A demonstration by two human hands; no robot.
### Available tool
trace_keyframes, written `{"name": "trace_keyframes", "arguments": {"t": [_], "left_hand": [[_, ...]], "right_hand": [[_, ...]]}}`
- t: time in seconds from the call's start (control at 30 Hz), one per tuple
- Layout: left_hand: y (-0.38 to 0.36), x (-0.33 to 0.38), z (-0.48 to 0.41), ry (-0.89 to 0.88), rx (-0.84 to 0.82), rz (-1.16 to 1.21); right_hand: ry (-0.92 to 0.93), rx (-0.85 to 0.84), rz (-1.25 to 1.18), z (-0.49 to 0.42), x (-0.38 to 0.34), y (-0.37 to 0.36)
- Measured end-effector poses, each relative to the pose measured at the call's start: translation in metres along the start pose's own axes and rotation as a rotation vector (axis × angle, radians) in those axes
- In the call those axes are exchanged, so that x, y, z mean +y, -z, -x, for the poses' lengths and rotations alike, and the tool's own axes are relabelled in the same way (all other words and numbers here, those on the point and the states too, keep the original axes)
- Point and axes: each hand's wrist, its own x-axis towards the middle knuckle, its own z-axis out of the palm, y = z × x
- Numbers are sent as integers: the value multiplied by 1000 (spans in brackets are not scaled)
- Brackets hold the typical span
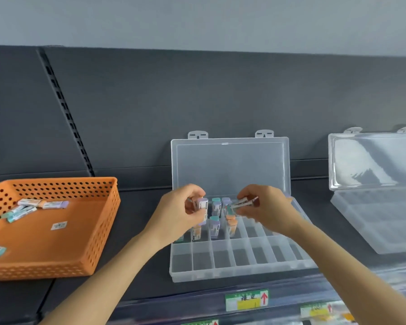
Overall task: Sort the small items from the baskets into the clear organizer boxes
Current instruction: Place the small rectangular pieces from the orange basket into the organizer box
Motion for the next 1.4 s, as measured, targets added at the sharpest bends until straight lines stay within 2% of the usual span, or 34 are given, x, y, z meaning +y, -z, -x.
{"name": "trace_keyframes", "arguments": {"t": [0.47, 0.6, 0.77, 0.93, 1.17, 1.4], "left_hand": [[-65, 35, -40, -164, -159, -6], [-84, 37, -46, -189, -210, -76], [-101, 34, -44, -224, -228, -214], [-110, 37, -51, -167, -182, -273], [-124, 33, -49, -110, -199, -370], [-126, 34, -48, -78, -209, -490]], "right_hand": [[-124, 55, 102, 24, 49, 29], [-127, 48, 149, 28, 61, 26], [-52, -63, 255, 24, 71, 21], [44, -200, 368, 8, 81, 11], [163, -216, 409, -8, 92, -2], [166, -255, 344, -13, 97, -1]]}}
